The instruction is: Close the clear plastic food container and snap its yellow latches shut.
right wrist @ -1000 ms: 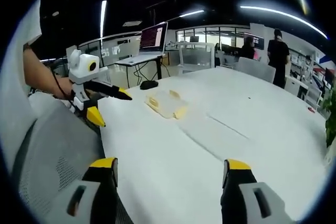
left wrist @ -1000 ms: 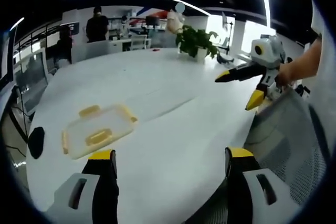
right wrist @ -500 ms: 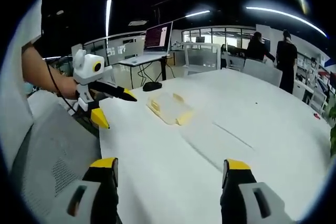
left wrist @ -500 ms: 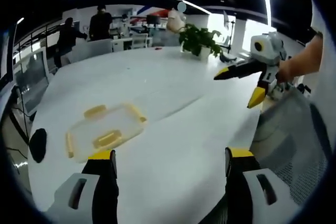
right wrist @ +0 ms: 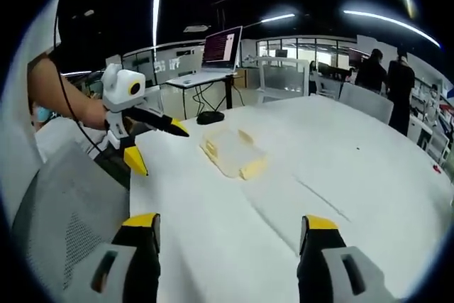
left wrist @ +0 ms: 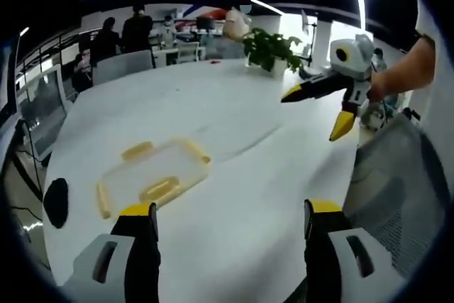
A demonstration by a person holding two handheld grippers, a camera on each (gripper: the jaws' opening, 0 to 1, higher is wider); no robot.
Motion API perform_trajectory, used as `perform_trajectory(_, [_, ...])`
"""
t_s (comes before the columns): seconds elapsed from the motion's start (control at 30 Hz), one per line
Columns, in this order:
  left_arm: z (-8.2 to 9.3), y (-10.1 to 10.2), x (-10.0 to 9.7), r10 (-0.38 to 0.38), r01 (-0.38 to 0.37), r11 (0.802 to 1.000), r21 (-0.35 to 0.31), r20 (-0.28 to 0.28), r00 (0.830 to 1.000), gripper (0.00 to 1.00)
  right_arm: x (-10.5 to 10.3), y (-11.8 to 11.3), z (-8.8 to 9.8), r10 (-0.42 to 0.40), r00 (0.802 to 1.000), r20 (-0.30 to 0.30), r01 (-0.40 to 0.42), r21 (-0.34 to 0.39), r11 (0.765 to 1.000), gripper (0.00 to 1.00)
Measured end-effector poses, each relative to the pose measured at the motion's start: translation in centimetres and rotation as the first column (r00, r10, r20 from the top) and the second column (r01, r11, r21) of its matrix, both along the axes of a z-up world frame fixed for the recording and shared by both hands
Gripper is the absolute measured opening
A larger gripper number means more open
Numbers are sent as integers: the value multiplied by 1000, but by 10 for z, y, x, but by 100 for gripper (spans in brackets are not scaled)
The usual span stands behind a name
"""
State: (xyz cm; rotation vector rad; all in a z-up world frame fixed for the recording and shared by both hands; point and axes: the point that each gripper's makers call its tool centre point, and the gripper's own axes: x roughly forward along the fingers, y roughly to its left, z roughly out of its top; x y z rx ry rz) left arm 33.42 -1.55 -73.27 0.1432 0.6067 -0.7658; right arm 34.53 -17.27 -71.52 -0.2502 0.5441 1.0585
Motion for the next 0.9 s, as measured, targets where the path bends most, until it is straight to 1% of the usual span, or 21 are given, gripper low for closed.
perform_trajectory(0.27, [-5,5,7,-11,11,1000,13,-14,1000,83,12,12,-3,25,1000,-1,-25,0,1000,80])
perform_trajectory(0.5, [-2,13,18,-16,16,1000,22,-7,1000,83,23,22,-2,55,998,11,-55,-2,998,80])
perform_trajectory(0.77, [-1,24,31,-36,36,998,47,-1,999,83,38,27,-5,72,997,13,-72,-16,997,79])
perform_trajectory(0.9, [-3,30,36,-45,45,997,65,1,999,83,45,29,-3,70,997,16,-70,-11,997,79])
